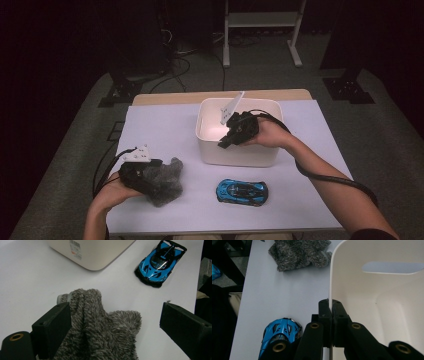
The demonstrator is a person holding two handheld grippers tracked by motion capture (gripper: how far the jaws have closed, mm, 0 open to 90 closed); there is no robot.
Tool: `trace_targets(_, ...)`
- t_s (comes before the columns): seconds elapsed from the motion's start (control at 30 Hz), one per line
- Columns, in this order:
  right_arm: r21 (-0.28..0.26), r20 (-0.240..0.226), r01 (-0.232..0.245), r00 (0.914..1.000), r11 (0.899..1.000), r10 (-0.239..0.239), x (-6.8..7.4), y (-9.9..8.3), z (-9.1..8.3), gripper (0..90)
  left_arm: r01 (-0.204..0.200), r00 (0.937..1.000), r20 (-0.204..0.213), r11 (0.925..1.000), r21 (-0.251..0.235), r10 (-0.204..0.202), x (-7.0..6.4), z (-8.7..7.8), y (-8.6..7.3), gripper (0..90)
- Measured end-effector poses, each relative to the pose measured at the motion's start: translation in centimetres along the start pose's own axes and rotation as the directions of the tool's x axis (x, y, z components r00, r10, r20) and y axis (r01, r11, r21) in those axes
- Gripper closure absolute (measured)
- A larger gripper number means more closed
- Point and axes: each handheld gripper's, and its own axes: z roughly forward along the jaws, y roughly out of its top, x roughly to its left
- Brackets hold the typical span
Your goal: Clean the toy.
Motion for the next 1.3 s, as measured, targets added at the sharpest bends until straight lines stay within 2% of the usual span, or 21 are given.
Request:
trace_targets(0.53,0.016,-0.008,0.011,0.9999,1.0,-0.011,0.7,0.3,0.4,86.2,-0.008,1.0,0.0,1.0,-0.003,0.008,-0.1,-0.1,0.0,9.7)
trace_targets(0.7,0.022,-0.024,-0.004,0.9997,1.0,0.005,0.6,0.2,0.4,82.0,-0.014,0.9999,0.001,0.9999,0.001,0.014,-0.1,-0.1,0.0,9.7)
trace_targets(0.73,0.017,-0.023,-0.01,0.9997,1.0,0.011,0.6,0.3,0.3,75.5,-0.012,0.9999,0.003,0.9999,0.002,0.012,-0.2,0.0,0.0,9.7)
trace_targets(0.8,0.011,-0.022,-0.012,0.9997,1.0,0.012,0.6,0.3,0.2,74.2,-0.012,0.9999,0.003,0.9999,0.002,0.012,-0.2,0.0,0.0,9.7)
trace_targets(0.93,-0.013,-0.021,-0.024,0.9995,1.0,0.024,0.8,0.5,-0.7,64.5,-0.009,1.0,0.003,1.0,0.002,0.009,-0.2,-0.1,-0.1,9.7)
trace_targets(0.97,-0.013,-0.021,-0.024,0.9995,1.0,0.024,0.8,0.5,-0.7,64.5,-0.009,1.0,0.003,1.0,0.002,0.009,-0.2,-0.1,-0.1,9.7)
trace_targets(1.0,-0.027,-0.016,-0.033,0.9994,0.999,0.032,0.9,0.4,-1.2,59.7,-0.01,0.9999,0.003,0.9999,0.004,0.01,-0.2,0.0,-0.1,9.7)
trace_targets(1.17,-0.064,-0.003,-0.041,0.9992,0.997,0.041,1.4,0.4,-2.5,52.2,-0.007,1.0,0.001,1.0,0.003,0.007,-0.3,-0.1,-0.2,9.7)
trace_targets(1.2,-0.081,0.001,-0.044,0.999,0.996,0.045,1.7,0.3,-3.2,47.1,-0.004,1.0,-0.001,1.0,-0.002,0.004,-0.3,-0.1,-0.2,9.7)
trace_targets(1.3,-0.105,0.011,-0.043,0.9989,0.994,0.045,2.4,0.2,-4.1,41.2,-0.002,1.0,-0.005,1.0,-0.004,0.002,-0.4,-0.1,-0.2,9.7)
